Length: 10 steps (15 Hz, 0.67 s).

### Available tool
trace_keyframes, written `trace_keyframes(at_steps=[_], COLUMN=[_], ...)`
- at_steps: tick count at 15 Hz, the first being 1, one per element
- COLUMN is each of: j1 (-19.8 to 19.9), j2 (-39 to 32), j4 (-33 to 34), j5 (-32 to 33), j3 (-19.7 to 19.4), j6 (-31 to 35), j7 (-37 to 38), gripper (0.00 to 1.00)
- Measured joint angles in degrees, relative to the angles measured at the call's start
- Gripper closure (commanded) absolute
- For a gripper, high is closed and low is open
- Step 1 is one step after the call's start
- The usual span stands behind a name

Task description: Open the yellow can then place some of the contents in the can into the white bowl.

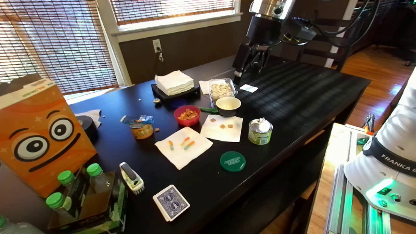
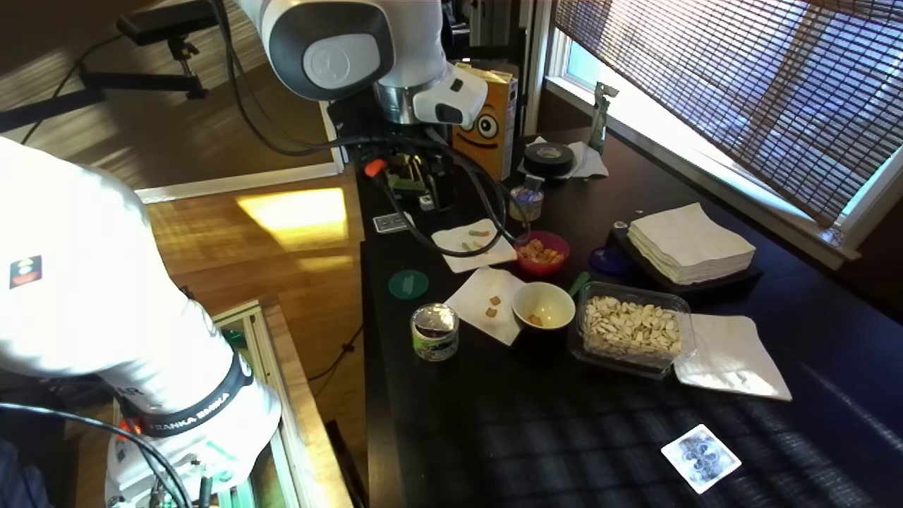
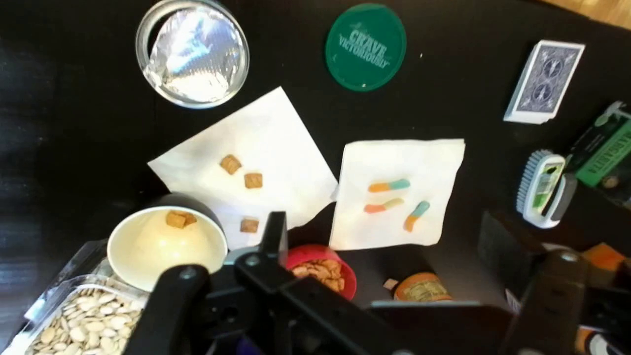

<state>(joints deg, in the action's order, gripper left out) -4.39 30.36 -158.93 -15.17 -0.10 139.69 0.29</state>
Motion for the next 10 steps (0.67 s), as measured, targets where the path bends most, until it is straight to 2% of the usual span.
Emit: trace_keyframes(at_steps=[3, 5, 8, 10], j1=[0.1, 0.4, 0.5, 0.2], j2=[-4.2, -7.1, -10.2, -11.1], j4=[0.0, 0.1, 0.1, 0.1], j5=[0.1, 0.3, 0.3, -0.4], j3=[-0.2, -0.8, -2.5, -4.2], j6=[7.7, 10.1, 9.4, 5.7], j7=[-1.1, -1.6, -2.4, -4.8], gripper=[0.0, 0.0, 0.0, 0.0])
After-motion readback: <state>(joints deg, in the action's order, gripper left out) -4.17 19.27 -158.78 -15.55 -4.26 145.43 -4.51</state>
